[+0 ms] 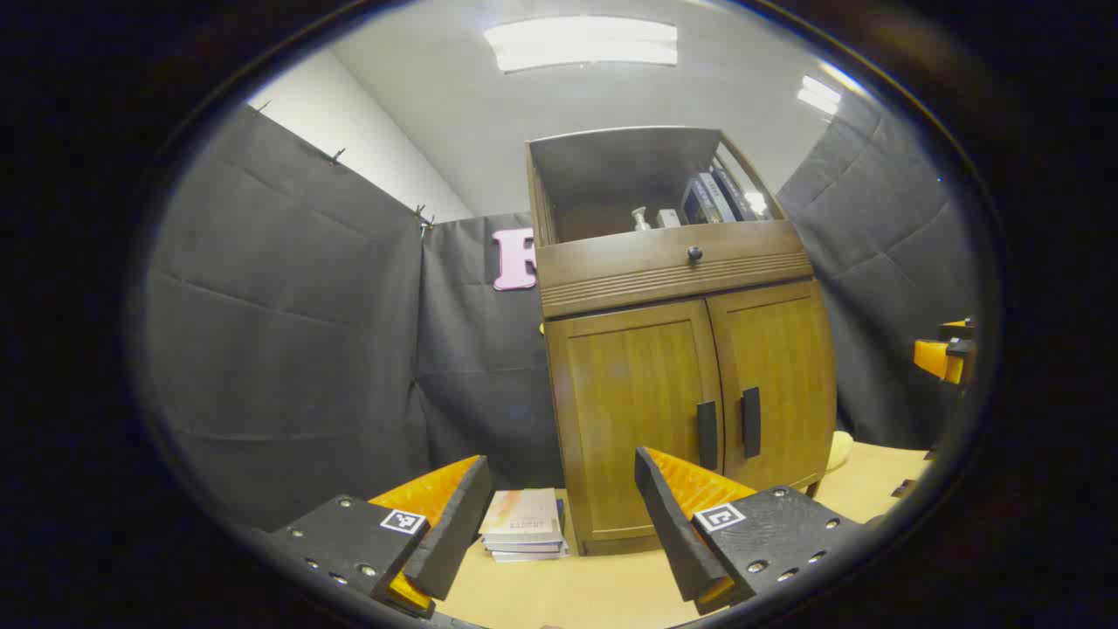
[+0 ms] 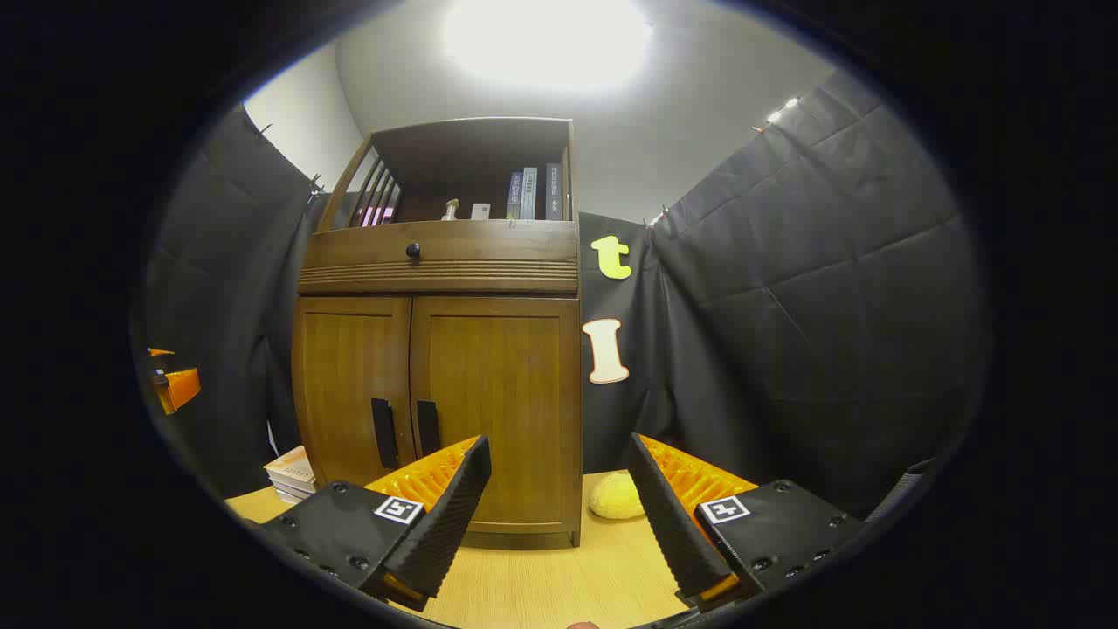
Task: Open the right door of the double-door shoe cabinet with the right hand, and open the left door with the left hand.
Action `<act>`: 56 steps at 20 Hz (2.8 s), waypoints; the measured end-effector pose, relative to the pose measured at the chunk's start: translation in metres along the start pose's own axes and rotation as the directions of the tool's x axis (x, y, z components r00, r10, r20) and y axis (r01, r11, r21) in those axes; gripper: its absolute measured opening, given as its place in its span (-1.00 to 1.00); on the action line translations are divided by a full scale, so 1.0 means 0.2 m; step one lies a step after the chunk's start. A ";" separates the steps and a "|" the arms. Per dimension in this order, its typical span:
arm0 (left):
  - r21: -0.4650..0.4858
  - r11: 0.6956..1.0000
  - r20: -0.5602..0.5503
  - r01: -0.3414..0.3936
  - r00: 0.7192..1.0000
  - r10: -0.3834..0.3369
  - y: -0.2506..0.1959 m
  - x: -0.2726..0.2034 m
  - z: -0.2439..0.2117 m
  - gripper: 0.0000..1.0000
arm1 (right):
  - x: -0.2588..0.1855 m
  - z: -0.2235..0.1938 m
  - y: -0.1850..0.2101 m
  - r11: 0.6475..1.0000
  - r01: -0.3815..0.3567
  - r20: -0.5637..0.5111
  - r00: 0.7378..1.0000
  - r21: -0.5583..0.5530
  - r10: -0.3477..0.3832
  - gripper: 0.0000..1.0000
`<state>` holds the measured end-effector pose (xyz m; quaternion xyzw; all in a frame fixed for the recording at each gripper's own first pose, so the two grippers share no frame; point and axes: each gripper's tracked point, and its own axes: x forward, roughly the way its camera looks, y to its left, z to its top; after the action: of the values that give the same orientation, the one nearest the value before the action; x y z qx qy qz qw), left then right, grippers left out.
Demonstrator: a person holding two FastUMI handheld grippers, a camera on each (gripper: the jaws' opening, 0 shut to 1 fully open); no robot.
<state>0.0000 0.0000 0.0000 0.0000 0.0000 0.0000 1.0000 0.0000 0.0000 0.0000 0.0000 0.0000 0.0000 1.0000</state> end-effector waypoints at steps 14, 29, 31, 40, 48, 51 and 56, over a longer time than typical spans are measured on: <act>0.011 1.000 0.012 -0.003 1.000 0.003 0.00 -0.01 0.00 0.93 | 0.06 0.01 0.05 1.000 -0.012 0.007 1.000 0.000 0.012 0.98; 0.032 0.991 -0.007 -0.128 0.992 0.128 0.03 0.03 0.00 0.93 | 0.48 0.02 0.36 0.990 -0.129 0.030 0.991 0.060 0.127 0.97; 0.036 0.987 -0.010 -0.155 0.988 0.156 0.04 0.04 0.00 0.93 | 0.55 0.00 0.42 0.987 -0.148 0.028 0.989 0.064 0.147 0.98; 0.057 0.959 -0.029 -0.277 0.960 0.279 0.08 0.06 0.02 0.93 | 0.82 -0.14 0.69 0.973 -0.217 -0.021 0.975 0.078 0.219 0.98; 0.097 0.933 -0.038 -0.347 0.935 0.352 0.06 -0.02 0.16 0.93 | 1.02 -0.29 0.86 0.965 -0.252 -0.057 0.965 0.074 0.257 0.98; 0.108 0.924 -0.040 -0.367 0.927 0.373 0.07 -0.02 0.17 0.93 | 1.07 -0.36 0.92 0.961 -0.270 -0.085 0.958 0.057 0.274 0.92; 0.120 0.914 -0.043 -0.388 0.918 0.395 0.07 -0.03 0.19 0.93 | 1.14 -0.49 1.02 0.953 -0.294 -0.146 0.942 0.070 0.301 0.56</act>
<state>-0.0065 0.0139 0.0374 0.0544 0.0330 0.2000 0.9777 0.2274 0.2043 -0.0973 0.0234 0.0779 0.1510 0.9852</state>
